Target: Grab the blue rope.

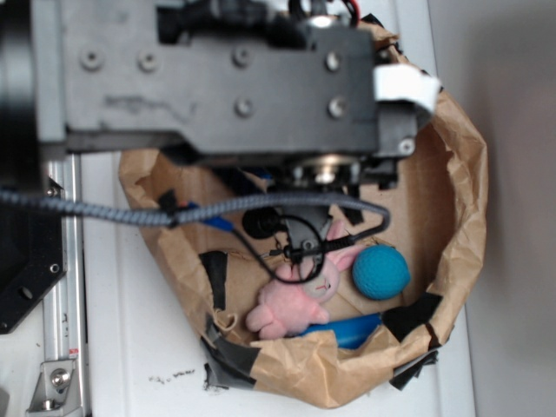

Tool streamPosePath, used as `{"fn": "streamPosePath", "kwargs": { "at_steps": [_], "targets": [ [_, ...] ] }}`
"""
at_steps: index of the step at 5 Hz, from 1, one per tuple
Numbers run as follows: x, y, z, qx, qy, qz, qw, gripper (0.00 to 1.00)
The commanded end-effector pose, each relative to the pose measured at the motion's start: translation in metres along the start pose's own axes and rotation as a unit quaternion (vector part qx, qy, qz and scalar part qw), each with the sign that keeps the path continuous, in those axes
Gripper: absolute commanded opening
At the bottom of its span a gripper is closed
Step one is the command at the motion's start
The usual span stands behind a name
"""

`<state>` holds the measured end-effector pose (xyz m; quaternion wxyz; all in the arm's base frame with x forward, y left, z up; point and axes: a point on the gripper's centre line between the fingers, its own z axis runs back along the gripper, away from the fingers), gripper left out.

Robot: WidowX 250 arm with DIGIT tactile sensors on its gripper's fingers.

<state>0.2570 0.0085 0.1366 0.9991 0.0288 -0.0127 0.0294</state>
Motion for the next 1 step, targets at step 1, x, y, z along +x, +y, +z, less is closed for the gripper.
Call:
{"fn": "streamPosePath", "kwargs": {
  "at_steps": [1],
  "targets": [
    [0.0055,-0.0098,0.0164,-0.008,-0.043,0.022,0.999,0.0]
  ]
}}
